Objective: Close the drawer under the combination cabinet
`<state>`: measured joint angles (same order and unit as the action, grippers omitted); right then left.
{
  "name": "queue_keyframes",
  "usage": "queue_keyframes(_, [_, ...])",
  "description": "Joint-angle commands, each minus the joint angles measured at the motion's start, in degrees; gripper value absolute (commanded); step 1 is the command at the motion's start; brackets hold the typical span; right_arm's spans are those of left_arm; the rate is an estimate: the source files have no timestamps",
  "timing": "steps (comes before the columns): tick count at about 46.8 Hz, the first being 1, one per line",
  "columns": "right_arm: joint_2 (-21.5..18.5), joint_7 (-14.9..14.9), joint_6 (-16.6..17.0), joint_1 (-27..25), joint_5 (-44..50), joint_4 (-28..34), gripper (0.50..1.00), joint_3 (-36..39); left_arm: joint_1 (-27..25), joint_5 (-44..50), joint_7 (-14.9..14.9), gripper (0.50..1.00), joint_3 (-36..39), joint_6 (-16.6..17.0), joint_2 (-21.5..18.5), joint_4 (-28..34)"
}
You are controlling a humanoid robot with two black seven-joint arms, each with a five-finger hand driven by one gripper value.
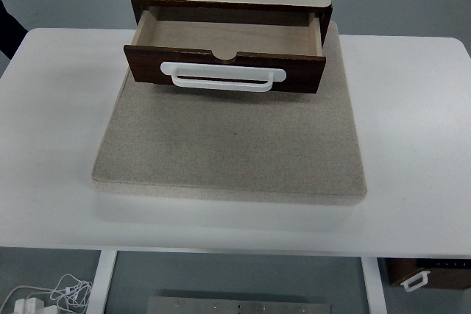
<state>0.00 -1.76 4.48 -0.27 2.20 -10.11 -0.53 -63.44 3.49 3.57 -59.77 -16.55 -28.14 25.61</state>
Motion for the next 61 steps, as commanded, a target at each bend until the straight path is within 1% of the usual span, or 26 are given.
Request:
queue_keyframes(1, [0.0,0.0,0.0,0.0,0.0,0.0,0.952,0.0,-0.5,-0.2,0.2,1.0,0.0,-0.6,-0.6,0.0])
queue_keyframes(11, [0.0,0.0,0.0,0.0,0.0,0.1,0.952,0.0,-1.1,-0.2,0.9,1.0,-0.1,-0.7,-4.3,3.0])
queue_keyframes(19, [0.0,0.0,0.0,0.0,0.0,0.0,0.952,0.0,-2.7,-0.2,2.8,1.0,0.0,-0.5,-6.7,6.6])
queue_keyframes(23, [0.0,0.0,0.0,0.0,0.0,0.0,0.952,0.0,-3.6,-0.3,3.2,1.0,0.0,-0.5,-8.0,8.5])
queue_keyframes(33, [0.0,0.0,0.0,0.0,0.0,0.1,0.952,0.0,-5.7,-1.7,3.2,1.0,-0.1,-0.6,-10.1,16.5])
queue_keyframes(37, [0.0,0.0,0.0,0.0,0.0,0.0,0.952,0.0,-6.0,-3.0,3.3,1.0,-0.3,-0.5,-10.2,19.2])
queue_keyframes(43, [0.0,0.0,0.0,0.0,0.0,0.0,0.952,0.0,-6.0,-4.1,3.3,1.0,-0.6,-0.2,-12.1,23.9])
queue_keyframes(55, [0.0,0.0,0.0,0.0,0.0,0.0,0.952,0.0,-5.8,-4.6,3.3,1.0,0.1,0.2,-13.3,35.0])
queue_keyframes(61, [0.0,0.0,0.1,0.0,0.0,0.0,0.952,0.0,-5.7,-7.4,3.2,1.0,0.6,0.4,-13.3,40.0])
